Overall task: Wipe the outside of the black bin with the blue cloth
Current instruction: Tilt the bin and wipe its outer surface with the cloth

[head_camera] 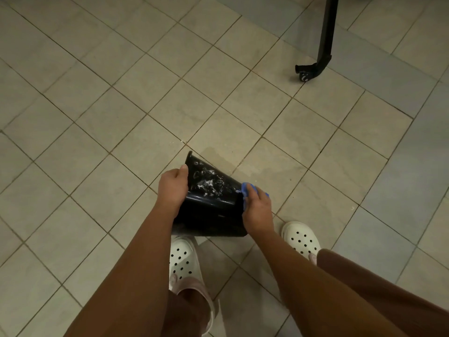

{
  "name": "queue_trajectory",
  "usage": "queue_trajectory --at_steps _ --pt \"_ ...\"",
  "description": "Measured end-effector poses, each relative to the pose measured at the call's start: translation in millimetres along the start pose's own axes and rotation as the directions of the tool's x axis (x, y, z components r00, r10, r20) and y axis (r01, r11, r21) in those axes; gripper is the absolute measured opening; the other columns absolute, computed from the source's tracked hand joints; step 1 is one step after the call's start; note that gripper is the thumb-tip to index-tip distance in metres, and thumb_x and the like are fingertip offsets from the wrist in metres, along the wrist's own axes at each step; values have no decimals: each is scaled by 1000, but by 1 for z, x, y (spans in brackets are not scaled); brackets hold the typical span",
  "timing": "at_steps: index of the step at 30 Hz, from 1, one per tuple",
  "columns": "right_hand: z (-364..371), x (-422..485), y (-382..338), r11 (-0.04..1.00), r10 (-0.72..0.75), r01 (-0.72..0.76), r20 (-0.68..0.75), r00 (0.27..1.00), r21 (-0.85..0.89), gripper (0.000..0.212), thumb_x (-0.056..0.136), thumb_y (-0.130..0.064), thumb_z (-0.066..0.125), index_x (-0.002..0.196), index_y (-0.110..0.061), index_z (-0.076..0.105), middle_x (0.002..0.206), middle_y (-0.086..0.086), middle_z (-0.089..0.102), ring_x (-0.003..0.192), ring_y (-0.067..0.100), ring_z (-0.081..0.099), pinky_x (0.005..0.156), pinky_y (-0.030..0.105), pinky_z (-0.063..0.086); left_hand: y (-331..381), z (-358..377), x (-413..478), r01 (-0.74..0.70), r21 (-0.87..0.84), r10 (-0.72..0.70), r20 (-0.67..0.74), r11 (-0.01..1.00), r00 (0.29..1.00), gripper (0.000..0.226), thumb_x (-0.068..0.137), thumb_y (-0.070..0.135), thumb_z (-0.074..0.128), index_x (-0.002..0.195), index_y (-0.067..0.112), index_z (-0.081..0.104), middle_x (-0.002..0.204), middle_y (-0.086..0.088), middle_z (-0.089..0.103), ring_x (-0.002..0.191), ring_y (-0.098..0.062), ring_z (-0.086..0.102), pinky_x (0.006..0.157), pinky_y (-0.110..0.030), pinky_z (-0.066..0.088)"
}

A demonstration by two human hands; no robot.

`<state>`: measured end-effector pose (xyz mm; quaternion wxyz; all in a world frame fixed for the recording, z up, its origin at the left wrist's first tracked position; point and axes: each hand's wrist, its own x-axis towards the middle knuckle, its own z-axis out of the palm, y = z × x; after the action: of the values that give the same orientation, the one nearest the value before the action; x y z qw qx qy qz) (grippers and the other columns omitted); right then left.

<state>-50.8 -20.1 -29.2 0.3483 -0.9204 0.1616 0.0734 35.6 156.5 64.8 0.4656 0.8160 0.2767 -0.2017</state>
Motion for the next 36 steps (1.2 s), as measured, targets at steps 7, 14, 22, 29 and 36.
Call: queue_trajectory --at_steps 7,14,22,29,36 --pt "19 -32 -24 997 -71 71 -64 995 6 61 77 6 61 133 -11 47 132 12 49 122 29 43 104 42 40 2 -6 0 213 -177 -193 124 961 973 39 97 37 48 117 8 65 115 -17 67 109 -37 62 101 -53 46" --pt "5 -11 -13 991 -119 124 -96 988 47 42 91 -9 50 132 -8 48 128 12 51 115 27 46 102 42 40 13 -12 -2 199 -317 -136 208 928 969 38 98 38 44 101 12 71 71 -10 71 65 -27 65 70 -38 53" --pt "14 -27 -13 987 -155 157 -46 987 28 45 96 -27 32 137 -12 41 139 13 44 130 31 36 109 45 30 20 -4 -2 83 3 -83 160 997 984 37 103 43 40 86 14 56 81 -3 58 73 -16 54 65 -31 40" --pt "19 -37 3 999 2 2 -112 994 36 45 95 -22 35 136 -4 40 134 21 45 124 39 40 101 57 36 15 13 4 -139 358 162 -34 923 986 52 105 33 32 60 10 44 60 -4 46 55 -16 43 51 -30 31" --pt "22 -35 -26 995 -99 99 -50 994 -12 56 87 -4 56 139 -14 40 141 10 43 135 29 32 111 48 29 5 8 4 -177 412 215 -47 894 976 53 106 32 31 60 9 43 60 -5 46 55 -17 43 52 -31 32"
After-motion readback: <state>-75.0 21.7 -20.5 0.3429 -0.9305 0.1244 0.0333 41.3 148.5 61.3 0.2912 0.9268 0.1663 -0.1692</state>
